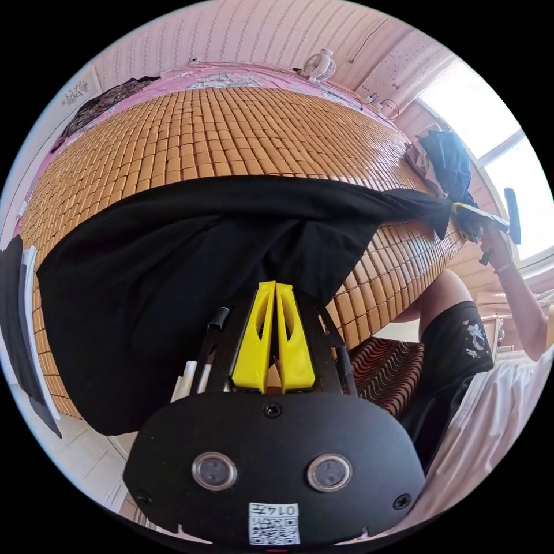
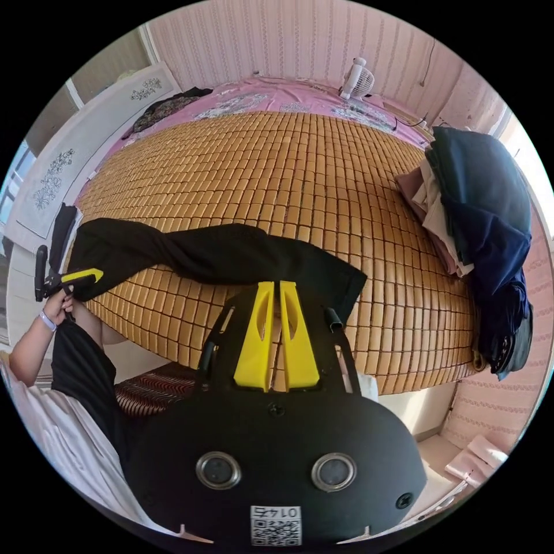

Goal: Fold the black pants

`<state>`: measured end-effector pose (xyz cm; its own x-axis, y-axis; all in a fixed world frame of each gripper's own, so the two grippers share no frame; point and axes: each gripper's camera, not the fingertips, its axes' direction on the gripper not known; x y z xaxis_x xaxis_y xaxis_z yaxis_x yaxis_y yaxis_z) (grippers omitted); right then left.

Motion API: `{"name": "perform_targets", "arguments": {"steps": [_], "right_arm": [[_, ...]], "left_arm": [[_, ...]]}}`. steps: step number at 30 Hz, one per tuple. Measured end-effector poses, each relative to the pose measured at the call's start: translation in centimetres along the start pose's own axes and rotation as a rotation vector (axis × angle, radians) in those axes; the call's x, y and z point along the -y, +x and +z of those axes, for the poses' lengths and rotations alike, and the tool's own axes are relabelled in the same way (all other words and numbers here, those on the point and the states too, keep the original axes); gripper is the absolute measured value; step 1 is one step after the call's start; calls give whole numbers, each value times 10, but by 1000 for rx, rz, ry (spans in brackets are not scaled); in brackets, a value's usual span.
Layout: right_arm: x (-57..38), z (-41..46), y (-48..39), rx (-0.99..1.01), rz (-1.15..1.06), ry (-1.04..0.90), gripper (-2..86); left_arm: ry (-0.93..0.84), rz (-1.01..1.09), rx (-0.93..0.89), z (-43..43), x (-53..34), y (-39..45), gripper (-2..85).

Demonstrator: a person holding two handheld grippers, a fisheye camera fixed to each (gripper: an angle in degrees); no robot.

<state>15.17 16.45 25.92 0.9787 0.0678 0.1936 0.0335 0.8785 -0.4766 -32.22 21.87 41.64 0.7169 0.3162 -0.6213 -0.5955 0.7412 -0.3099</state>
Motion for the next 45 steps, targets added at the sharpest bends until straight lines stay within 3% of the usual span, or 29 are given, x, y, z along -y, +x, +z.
{"name": "perform_targets", "arguments": {"steps": [4, 7, 11, 19, 24, 31, 35, 39, 42, 45], "right_arm": [[25, -54, 15, -53, -117, 144, 0], [58, -51, 33, -33, -169, 130, 9], [77, -9, 73, 24, 20, 20, 40], [43, 50, 96, -32, 80, -49, 81], [45, 56, 126, -5, 121, -79, 58], [14, -17, 185, 465, 13, -217, 22], [-24, -66, 268, 610, 256, 5, 11], [-59, -84, 302, 334, 481, 224, 4], [-65, -80, 268, 241, 328, 209, 8], [-65, -46, 221, 107, 106, 33, 35]], "left_arm": [[-18, 54, 46, -1, 9, 15, -10], [-31, 49, 47, -2, 15, 21, -10], [-27, 27, 36, -4, 20, 26, -10], [17, -39, 21, -9, 22, 35, -10], [-40, 21, 72, -12, 32, 46, -10], [-84, 103, 144, -21, 40, 52, -10], [-76, 58, 104, -26, 38, 43, -10], [-53, 5, 70, -30, 33, 39, -10], [-48, 5, 88, -32, 32, 41, -10], [-46, 5, 94, -34, 30, 41, -10]]}}
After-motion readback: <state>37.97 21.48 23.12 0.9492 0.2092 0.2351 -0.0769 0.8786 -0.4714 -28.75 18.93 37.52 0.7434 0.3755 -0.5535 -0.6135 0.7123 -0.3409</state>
